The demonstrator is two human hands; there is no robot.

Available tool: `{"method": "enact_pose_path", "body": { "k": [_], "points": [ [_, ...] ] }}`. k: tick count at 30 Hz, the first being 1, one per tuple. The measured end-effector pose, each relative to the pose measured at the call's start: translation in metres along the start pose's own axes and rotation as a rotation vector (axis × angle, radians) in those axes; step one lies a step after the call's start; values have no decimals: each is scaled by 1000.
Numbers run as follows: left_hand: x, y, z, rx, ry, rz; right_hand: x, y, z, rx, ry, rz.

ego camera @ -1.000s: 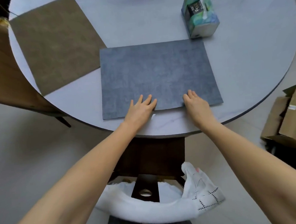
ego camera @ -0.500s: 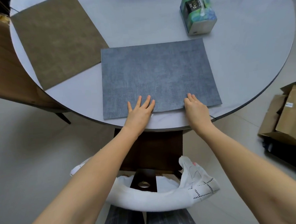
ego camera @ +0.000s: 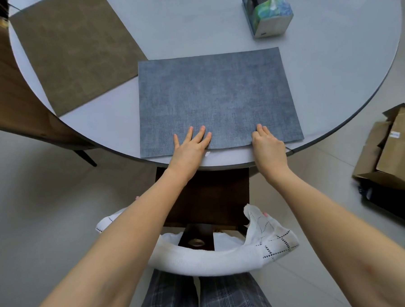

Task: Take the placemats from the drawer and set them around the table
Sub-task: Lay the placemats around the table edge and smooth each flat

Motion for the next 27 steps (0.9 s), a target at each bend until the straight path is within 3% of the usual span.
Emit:
{"method": "enact_pose_path", "body": {
  "k": [27],
  "points": [
    [2, -3, 4, 137, -17, -7, 7, -7, 3, -8, -18, -15]
  ]
}}
Point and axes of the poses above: each hand's wrist, its own x-axis away from the middle knuckle, its own y-axis out of the back of the hand, z = x × y, the point moved 9 cm from there along -x, towards the middle knuckle, and after that the axes turned 6 degrees about y, right-handed, at the moved point
